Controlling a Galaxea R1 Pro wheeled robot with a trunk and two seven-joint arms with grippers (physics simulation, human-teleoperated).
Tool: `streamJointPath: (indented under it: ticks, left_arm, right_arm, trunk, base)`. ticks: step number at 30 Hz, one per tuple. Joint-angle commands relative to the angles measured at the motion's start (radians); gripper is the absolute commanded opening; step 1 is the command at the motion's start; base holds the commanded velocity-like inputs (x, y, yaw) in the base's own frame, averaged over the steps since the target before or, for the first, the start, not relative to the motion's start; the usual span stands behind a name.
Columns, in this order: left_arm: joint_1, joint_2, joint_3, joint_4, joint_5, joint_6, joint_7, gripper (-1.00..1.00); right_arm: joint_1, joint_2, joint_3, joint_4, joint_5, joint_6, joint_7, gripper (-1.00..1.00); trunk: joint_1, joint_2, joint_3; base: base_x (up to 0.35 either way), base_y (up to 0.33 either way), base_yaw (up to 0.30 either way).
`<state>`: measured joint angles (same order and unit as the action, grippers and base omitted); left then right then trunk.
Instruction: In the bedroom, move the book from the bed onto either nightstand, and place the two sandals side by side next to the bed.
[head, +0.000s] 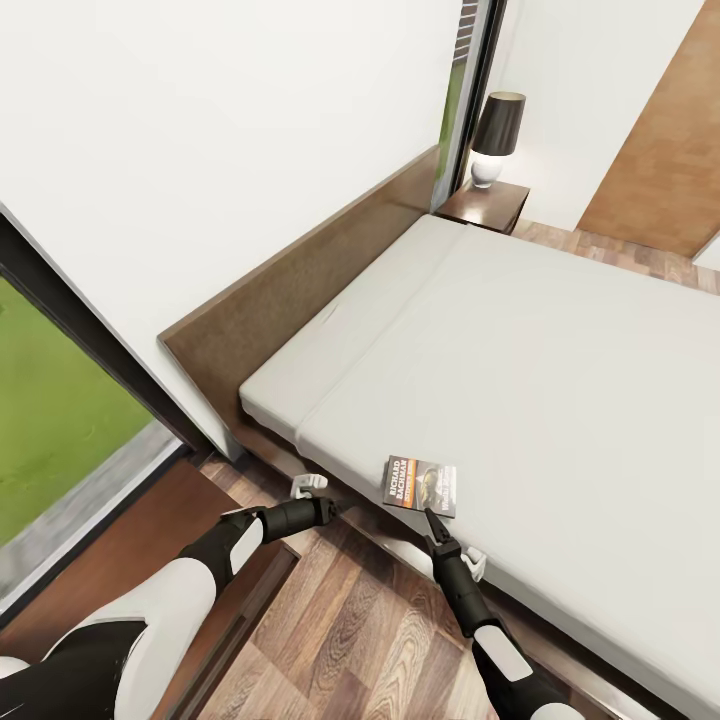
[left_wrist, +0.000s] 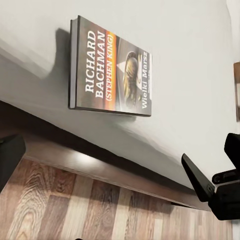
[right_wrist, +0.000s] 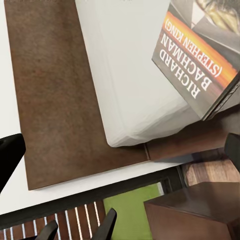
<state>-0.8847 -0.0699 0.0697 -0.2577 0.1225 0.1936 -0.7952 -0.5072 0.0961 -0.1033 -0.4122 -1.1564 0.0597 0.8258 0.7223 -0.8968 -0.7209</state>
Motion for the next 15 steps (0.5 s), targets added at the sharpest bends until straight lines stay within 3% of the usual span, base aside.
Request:
streamJointPath:
  ticks: [1,9,15]
  left_arm:
    - [0.000,-0.001,0.007,0.000,0.002,0.010,-0.004,1.00]
    - [0.000,-0.003,0.007,0.000,0.002,0.010,-0.004,1.00]
    - [0.000,-0.009,0.007,0.000,0.002,0.010,-0.003,1.00]
  right_arm:
    - [-0.001,0.001,-0.003,0.001,-0.006,0.006,0.004,1.00]
    - [-0.001,0.001,-0.003,0.001,-0.006,0.007,0.004,1.00]
    - [-0.001,0.001,-0.003,0.001,-0.006,0.007,0.004,1.00]
  trunk:
    - [0.000,-0.001,-0.001]
    - [0.000,-0.001,-0.001]
    - [0.023,-0.043,-0.019]
  base:
    - [0.000,0.000,0.000]
    - [0.000,0.000,0.000]
    - [0.000,0.000,0.000]
